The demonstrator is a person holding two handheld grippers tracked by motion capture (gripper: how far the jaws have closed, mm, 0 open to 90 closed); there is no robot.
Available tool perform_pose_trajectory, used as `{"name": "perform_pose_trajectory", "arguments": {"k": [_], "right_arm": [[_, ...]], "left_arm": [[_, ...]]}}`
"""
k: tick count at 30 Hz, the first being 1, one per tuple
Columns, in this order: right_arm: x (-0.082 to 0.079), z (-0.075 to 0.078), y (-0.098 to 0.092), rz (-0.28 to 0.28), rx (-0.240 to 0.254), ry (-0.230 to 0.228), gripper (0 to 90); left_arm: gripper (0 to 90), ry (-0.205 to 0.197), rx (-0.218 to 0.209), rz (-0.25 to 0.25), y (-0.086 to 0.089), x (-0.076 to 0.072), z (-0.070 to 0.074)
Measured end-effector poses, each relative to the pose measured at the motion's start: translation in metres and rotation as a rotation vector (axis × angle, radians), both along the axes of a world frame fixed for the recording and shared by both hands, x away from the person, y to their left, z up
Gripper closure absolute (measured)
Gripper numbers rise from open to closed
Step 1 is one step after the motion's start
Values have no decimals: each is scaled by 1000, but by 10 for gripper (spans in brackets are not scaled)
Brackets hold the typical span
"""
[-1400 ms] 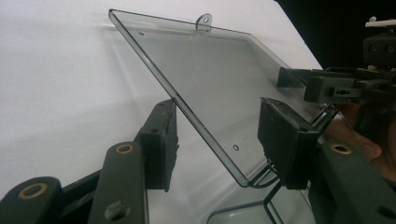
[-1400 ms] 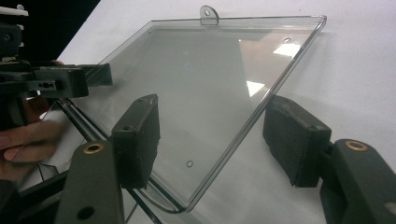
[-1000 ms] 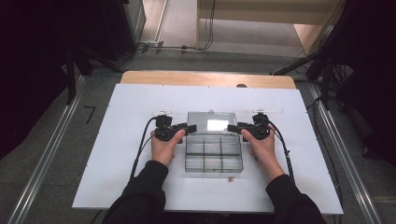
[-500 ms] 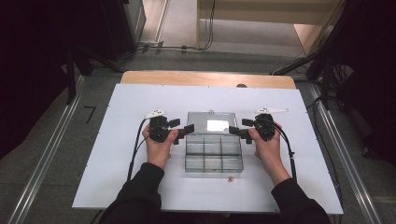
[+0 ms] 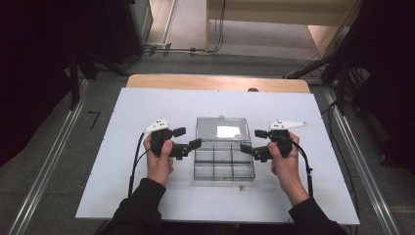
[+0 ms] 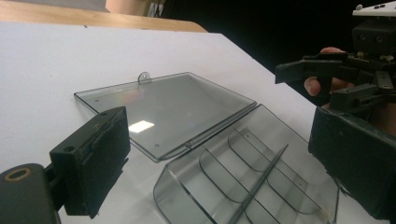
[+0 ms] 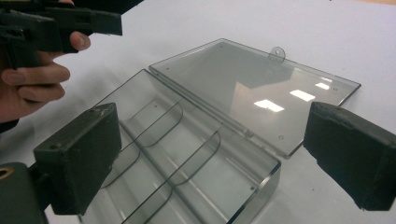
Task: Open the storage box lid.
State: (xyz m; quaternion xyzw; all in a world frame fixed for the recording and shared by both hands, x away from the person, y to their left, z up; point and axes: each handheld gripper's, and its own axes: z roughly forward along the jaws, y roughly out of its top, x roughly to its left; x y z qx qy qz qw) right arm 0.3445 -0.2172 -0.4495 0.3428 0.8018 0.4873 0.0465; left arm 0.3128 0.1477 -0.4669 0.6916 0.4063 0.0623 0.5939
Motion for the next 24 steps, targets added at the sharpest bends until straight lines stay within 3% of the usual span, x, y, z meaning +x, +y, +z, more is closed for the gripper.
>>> {"name": "perform_pose_trajectory", "arguments": {"k": [7,13,19,24], "right_arm": [[-24,0,0,20,-62,-14,0],[-41,1,-3,5,-64,-31,0],[-50,-2,-6,8,-54,-35,0],[-58,-6,-8,22,-52,-29,0]], "left_arm": [[59,-58,7,-20,10,-24,3],[59,-76,37,-30,21,-38,-5],[59,-78,6,-12,32,-52,-13],[59,-115,17,-11,35,-63,-12]]}}
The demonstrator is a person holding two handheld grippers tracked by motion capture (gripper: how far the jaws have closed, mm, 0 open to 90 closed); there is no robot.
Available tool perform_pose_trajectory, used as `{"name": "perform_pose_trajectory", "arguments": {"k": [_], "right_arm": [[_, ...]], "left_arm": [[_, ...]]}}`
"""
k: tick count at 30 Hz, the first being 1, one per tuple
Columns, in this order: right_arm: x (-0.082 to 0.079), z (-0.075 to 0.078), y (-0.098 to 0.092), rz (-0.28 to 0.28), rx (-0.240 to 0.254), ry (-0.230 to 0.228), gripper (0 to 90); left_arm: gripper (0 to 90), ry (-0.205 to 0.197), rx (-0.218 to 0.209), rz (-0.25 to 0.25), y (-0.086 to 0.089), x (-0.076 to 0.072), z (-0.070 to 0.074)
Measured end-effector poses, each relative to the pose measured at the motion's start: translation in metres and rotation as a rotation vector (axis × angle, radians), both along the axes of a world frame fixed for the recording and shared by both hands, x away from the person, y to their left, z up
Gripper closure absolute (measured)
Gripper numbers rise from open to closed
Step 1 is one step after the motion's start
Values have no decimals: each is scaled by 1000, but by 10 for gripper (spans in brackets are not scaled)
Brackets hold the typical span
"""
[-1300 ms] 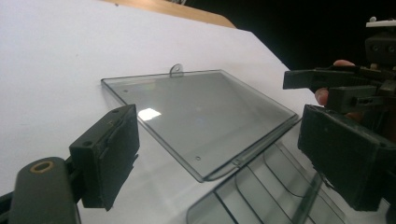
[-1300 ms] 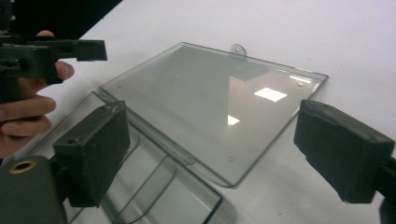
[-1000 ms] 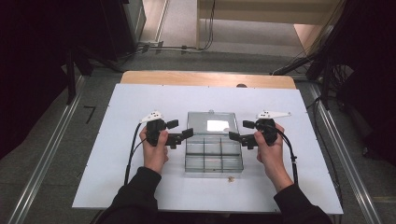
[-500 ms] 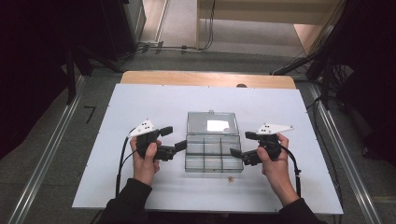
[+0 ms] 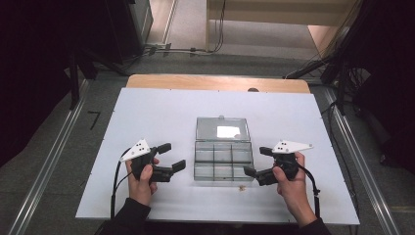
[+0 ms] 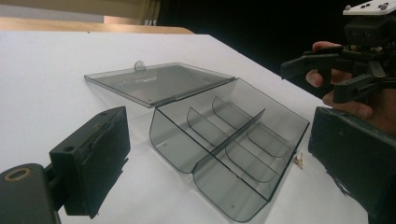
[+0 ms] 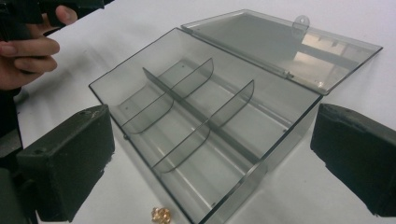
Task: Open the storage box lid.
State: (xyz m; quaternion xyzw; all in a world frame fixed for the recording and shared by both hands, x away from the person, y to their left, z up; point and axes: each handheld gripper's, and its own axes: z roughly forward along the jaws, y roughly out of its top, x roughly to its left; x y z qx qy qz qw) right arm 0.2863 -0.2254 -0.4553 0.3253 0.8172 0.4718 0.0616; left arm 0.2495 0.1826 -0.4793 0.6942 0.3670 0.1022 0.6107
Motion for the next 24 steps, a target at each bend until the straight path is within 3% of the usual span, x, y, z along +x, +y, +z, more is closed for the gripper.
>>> {"name": "perform_pose_trajectory", "arguments": {"k": [6,14,24], "right_arm": [[-16,2,0,22,1,9,0],[-33,3,-4,39,-2,3,27],[-48,1,-13,82,-10,28,83]], "left_arm": [[59,-49,10,8,13,-16,2],[59,-54,9,39,33,-27,0],[59,-61,48,28,37,-34,-7]]}}
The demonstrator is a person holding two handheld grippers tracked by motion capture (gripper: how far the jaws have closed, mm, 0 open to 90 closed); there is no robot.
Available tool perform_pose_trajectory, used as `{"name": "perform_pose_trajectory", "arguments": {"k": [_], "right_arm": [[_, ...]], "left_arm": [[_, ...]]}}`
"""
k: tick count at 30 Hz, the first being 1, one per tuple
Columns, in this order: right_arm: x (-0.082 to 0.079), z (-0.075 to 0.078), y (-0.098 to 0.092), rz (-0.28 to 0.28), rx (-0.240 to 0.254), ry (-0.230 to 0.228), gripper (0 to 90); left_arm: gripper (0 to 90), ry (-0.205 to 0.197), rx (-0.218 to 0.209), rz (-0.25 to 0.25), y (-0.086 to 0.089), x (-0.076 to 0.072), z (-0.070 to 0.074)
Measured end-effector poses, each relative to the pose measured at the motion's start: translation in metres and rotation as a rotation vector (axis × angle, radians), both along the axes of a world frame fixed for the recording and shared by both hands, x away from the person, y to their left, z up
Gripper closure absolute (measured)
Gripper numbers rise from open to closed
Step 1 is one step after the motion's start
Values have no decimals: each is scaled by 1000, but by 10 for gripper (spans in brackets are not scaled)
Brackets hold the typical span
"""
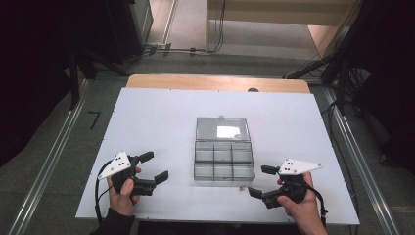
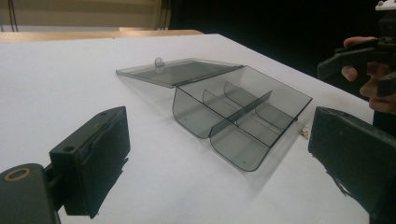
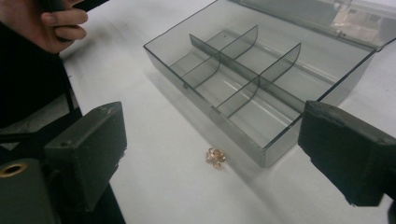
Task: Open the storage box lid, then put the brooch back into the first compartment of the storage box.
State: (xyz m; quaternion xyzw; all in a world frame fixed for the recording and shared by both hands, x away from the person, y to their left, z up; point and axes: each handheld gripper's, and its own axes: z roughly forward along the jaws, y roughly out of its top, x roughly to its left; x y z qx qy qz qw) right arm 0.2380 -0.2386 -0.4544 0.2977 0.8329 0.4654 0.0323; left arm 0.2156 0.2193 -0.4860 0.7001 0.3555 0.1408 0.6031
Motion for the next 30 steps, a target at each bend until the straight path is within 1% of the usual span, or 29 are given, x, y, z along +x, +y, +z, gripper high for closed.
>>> {"name": "perform_pose_trajectory", "arguments": {"k": [3,5,7,11,12,14,16,18,24,30], "right_arm": [[-2,0,-1,8,-2,1,153],[-3,-1,-1,18,-6,-4,211],[-5,-2,0,22,-30,-8,257],[-4,-7,3,23,-66,-16,320],[-3,-8,4,30,-71,-13,333],[-2,-10,5,46,-65,-2,353],[-1,-11,7,52,-63,3,367],[0,-13,7,52,-69,-1,386],[5,-18,7,57,-75,9,500],[6,-22,9,73,-113,-7,591]], "left_arm": [[59,2,6,-17,0,-2,-2],[59,8,2,-17,2,-3,-3],[59,9,5,-13,5,-4,-4],[59,16,1,-3,10,-4,-6],[59,18,7,-1,11,-4,-6],[59,22,3,3,12,-4,-7],[59,23,8,9,14,-4,-7],[59,23,1,13,15,-3,-8],[59,29,-1,24,16,-2,-10],[60,31,0,26,16,0,-11]]}}
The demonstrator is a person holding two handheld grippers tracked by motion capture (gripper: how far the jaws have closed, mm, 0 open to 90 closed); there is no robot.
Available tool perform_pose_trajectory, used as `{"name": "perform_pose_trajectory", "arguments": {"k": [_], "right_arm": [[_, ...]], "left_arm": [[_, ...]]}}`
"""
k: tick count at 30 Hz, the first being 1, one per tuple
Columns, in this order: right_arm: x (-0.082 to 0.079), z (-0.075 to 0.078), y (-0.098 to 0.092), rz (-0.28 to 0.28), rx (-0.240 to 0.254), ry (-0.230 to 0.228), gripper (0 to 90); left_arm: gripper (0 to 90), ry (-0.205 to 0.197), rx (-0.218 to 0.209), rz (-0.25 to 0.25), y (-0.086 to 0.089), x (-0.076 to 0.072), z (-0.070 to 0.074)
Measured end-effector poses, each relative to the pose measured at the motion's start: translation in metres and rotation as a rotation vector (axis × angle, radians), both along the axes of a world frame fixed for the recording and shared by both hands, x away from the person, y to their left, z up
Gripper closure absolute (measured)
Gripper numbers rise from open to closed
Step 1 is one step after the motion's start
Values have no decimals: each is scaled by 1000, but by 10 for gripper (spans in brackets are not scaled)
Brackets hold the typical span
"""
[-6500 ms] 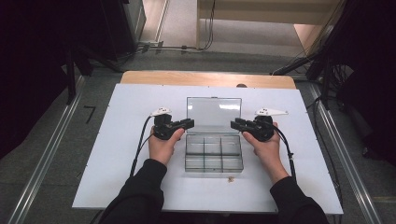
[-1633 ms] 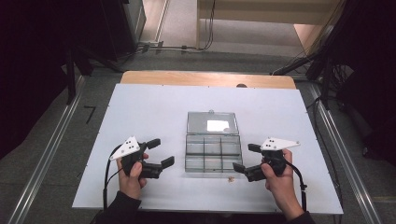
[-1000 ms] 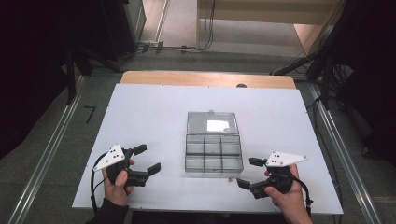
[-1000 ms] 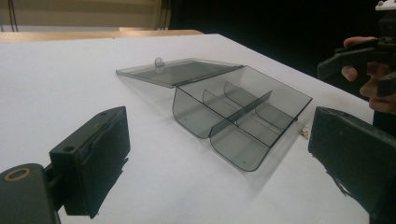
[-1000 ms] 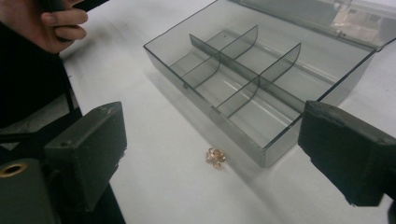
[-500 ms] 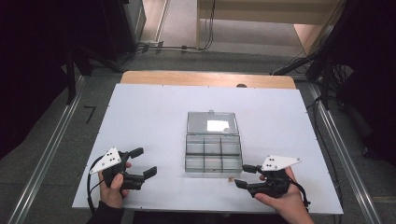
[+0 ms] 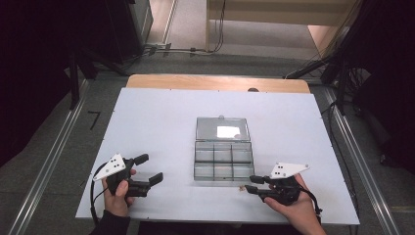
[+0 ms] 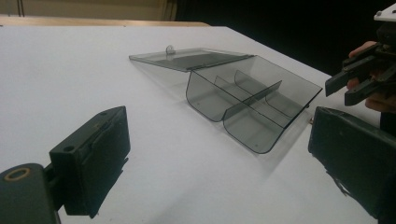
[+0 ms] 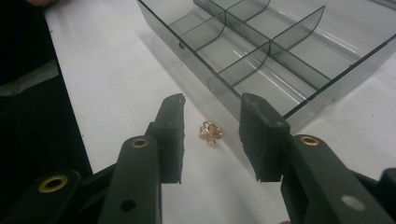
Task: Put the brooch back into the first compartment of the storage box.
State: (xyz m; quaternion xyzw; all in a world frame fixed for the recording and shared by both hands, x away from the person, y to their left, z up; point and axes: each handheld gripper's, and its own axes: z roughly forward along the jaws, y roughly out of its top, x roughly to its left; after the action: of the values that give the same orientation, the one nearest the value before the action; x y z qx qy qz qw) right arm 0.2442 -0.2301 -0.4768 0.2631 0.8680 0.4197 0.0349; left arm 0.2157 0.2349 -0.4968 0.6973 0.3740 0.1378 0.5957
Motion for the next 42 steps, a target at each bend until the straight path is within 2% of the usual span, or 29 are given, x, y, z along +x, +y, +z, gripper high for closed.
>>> {"name": "perform_pose_trajectory", "arguments": {"k": [8,12,15,20,25,31,42], "right_arm": [[5,-9,4,16,-21,30,672],[4,-14,9,21,-81,18,668],[4,-17,10,21,-99,13,668],[5,-20,11,14,-125,32,667],[6,-23,14,10,-135,48,668],[7,-24,19,26,-130,47,688],[7,-25,21,33,-141,30,820]], "left_arm": [[60,5,1,-8,-1,2,-1],[59,6,1,-11,-1,1,-1],[60,5,-1,-12,-1,1,0],[60,7,3,-15,-2,1,-1],[60,6,6,-18,-3,2,-1],[60,6,7,-24,-4,2,-1],[60,4,8,-24,-4,1,0]]}}
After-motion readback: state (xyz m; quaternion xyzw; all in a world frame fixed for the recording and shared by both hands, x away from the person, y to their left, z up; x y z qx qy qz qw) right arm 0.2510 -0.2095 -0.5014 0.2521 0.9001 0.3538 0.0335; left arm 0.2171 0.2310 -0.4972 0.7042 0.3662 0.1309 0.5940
